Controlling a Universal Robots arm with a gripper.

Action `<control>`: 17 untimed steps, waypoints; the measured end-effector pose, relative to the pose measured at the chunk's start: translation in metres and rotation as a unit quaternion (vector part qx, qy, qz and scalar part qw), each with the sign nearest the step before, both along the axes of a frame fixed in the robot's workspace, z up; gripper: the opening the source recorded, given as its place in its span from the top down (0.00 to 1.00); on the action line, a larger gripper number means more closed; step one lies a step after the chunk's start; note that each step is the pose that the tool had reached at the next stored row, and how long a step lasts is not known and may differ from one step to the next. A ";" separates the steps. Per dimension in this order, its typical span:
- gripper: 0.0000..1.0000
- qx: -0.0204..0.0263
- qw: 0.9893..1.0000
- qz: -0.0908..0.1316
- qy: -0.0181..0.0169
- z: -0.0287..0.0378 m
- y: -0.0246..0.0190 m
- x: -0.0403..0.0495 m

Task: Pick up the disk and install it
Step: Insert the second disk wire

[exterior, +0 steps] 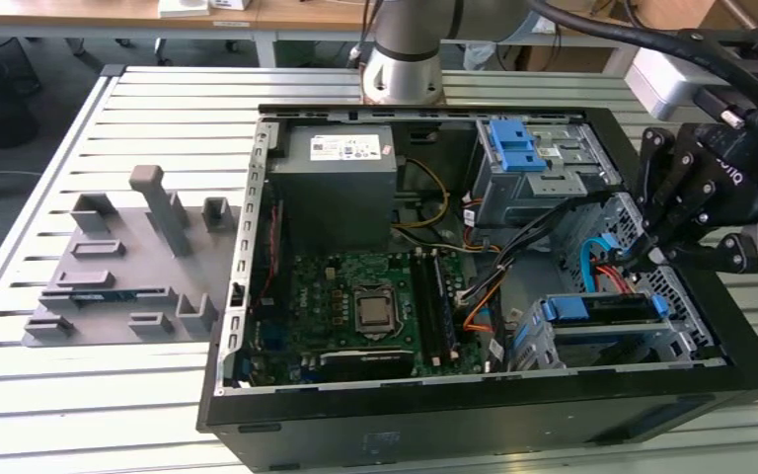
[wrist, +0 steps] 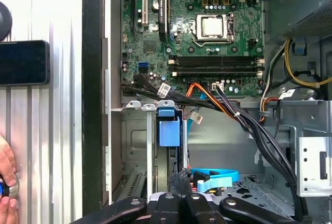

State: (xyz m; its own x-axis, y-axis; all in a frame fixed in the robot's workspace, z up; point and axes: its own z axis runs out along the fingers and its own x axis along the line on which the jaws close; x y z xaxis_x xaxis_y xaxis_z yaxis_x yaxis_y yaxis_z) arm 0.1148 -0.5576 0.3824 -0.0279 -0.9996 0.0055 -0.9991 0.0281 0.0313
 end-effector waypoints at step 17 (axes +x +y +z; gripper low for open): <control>0.89 0.000 1.000 0.000 0.002 0.0035 0.0000 -0.0001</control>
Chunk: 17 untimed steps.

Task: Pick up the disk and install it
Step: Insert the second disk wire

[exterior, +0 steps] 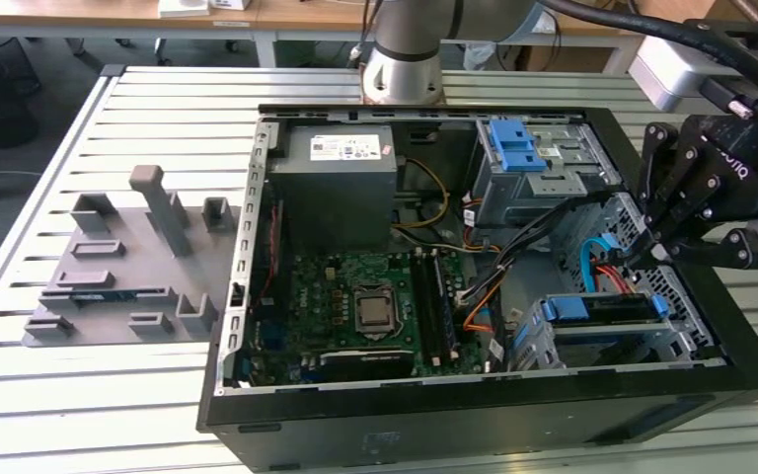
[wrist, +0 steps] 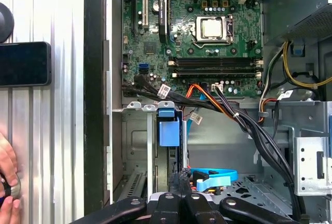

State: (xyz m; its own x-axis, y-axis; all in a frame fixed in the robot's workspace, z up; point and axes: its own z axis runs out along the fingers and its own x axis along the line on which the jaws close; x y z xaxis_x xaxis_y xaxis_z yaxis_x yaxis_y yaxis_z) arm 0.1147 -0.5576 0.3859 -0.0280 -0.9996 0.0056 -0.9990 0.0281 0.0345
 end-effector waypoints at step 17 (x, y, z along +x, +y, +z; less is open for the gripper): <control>0.89 0.000 1.000 0.000 0.000 0.0058 0.0000 0.0000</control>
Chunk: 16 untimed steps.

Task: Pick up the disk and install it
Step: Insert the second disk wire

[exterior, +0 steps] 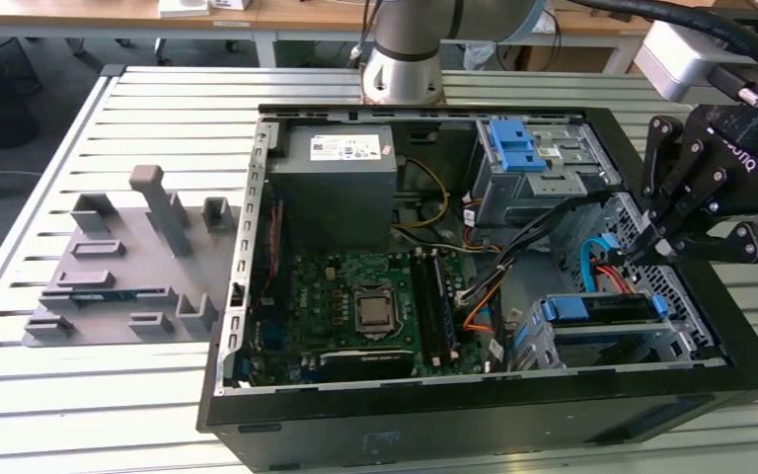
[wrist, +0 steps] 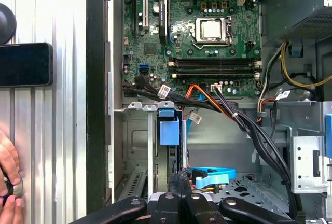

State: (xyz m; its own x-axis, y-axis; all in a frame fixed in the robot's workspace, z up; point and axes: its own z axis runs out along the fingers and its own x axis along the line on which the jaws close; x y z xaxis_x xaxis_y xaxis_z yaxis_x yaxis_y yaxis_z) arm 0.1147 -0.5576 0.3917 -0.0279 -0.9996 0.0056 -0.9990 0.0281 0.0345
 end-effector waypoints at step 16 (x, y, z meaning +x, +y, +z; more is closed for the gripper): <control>0.89 0.000 1.000 0.000 0.000 -0.0062 0.0068 -0.0005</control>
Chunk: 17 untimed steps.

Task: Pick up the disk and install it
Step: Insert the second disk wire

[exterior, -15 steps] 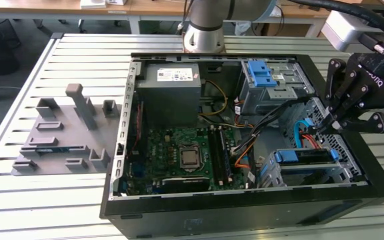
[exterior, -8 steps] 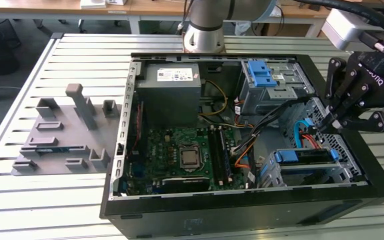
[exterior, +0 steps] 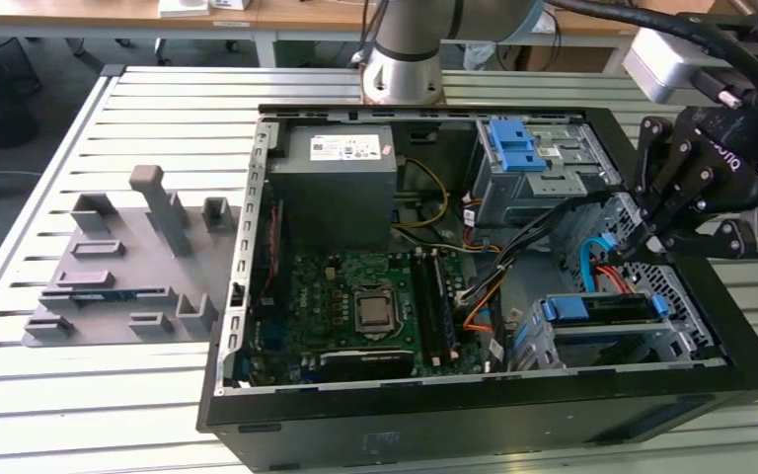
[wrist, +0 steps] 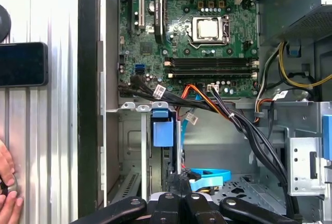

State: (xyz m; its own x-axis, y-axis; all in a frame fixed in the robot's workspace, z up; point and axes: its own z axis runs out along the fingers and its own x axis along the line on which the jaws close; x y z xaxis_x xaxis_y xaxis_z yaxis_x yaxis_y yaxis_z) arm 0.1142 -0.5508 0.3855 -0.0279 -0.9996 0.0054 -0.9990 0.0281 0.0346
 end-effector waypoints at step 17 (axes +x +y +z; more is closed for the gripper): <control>0.69 0.000 1.000 0.000 0.000 -0.0060 0.0137 -0.0002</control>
